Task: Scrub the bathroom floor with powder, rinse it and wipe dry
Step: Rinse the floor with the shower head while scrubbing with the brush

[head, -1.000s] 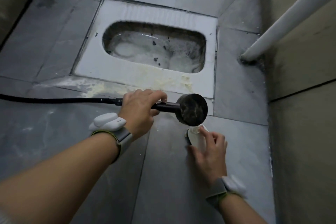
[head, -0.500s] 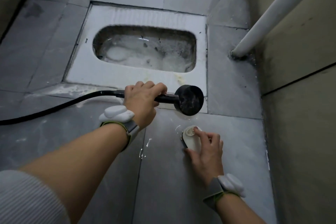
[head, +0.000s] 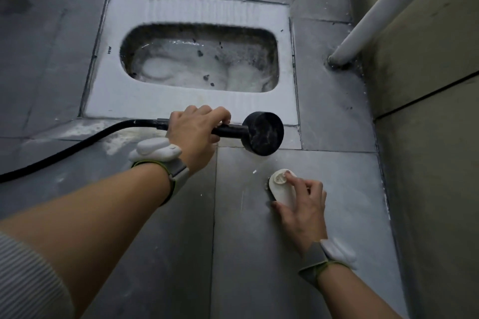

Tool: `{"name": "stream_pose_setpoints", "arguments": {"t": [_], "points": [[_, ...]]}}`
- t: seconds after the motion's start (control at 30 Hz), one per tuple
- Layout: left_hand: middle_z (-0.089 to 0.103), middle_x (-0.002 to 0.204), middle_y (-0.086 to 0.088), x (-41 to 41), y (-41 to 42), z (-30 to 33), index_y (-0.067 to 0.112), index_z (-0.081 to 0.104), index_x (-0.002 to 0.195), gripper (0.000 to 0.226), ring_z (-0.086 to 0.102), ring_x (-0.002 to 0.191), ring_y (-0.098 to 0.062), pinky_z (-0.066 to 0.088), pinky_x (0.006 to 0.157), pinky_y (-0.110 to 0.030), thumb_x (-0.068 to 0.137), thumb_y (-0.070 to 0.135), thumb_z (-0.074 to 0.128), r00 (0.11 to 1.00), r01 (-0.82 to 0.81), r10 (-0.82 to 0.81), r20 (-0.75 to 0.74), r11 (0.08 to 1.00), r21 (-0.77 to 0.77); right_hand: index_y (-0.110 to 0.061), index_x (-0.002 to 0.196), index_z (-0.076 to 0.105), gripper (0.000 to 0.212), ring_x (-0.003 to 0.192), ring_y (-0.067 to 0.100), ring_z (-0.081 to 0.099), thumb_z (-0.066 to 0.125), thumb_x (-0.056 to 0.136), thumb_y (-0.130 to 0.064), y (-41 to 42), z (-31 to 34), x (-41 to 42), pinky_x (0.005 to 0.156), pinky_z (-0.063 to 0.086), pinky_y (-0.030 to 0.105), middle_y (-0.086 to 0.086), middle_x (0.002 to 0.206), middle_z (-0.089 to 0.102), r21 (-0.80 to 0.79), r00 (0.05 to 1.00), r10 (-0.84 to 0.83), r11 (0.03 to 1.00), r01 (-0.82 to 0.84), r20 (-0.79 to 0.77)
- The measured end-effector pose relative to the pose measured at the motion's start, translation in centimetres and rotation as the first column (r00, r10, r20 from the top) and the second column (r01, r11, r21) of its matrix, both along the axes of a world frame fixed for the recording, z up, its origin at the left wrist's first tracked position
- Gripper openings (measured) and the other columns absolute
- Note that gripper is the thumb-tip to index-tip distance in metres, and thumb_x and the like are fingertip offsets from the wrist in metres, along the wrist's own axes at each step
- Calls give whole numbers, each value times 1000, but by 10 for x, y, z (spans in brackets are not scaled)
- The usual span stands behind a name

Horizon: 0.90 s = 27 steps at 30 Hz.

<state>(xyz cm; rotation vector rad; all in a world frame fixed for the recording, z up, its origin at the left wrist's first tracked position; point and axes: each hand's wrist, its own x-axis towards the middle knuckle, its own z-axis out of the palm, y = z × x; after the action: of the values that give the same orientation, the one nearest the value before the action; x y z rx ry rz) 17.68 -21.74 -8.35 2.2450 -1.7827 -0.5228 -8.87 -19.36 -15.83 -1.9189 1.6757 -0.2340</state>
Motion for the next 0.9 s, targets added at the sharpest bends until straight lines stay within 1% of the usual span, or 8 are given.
{"name": "stream_pose_setpoints", "arguments": {"t": [0.13,0.3,0.4,0.53,0.57,0.67,0.73,0.9], "points": [[46,92,13,17,40,5,36,50,105,29,36,88,-14,23,77,-33,87,17,63,997,76,-76,-11,997,10,-31,131,51,60,108,26,37,76,76,-30,1,5,2,100,38,40,5,119,38,11,999,-33,999,33,-26],[60,100,10,49,93,8,36,54,105,39,48,91,-20,23,77,-32,79,14,73,982,181,-184,35,982,61,-29,131,50,58,107,28,37,74,78,-34,14,13,17,95,37,40,7,116,39,18,992,-72,997,75,-106],[61,97,9,71,110,10,34,56,104,40,50,90,-22,24,77,-32,77,12,74,987,136,-142,74,988,74,-28,128,51,57,104,30,40,75,77,-35,26,16,36,92,40,41,7,112,41,14,989,-46,999,49,-142],[50,93,14,90,126,16,34,56,103,34,46,91,-20,26,77,-35,81,13,71,999,-46,46,24,999,29,-31,128,49,58,103,28,42,75,77,-39,46,16,70,90,43,42,5,111,41,22,989,4,1000,-1,-148],[49,92,14,91,128,16,33,56,103,34,46,91,-20,25,76,-34,81,13,71,998,-55,55,8,998,21,-31,128,49,58,103,28,41,75,77,-39,50,15,76,90,43,42,5,111,41,19,990,-1,1000,3,-142],[58,98,9,94,131,18,31,58,105,32,48,94,-21,21,76,-32,81,14,71,995,96,-95,-41,995,28,-29,129,50,60,102,29,40,76,75,-37,60,13,91,89,41,43,6,110,40,6,991,-32,999,33,-128],[59,100,8,96,128,18,29,58,105,30,45,95,-19,21,77,-31,82,13,70,987,136,-134,-86,991,16,-28,131,50,62,102,30,40,77,75,-36,65,11,96,89,42,44,7,109,40,-11,992,-34,999,33,-125],[51,94,11,97,103,12,30,53,105,31,45,94,-21,25,77,-34,83,12,66,995,1,-3,-100,1000,-21,-28,129,51,61,103,30,40,77,75,-34,65,9,96,90,40,43,7,111,40,-23,991,-32,999,29,-127]]}}
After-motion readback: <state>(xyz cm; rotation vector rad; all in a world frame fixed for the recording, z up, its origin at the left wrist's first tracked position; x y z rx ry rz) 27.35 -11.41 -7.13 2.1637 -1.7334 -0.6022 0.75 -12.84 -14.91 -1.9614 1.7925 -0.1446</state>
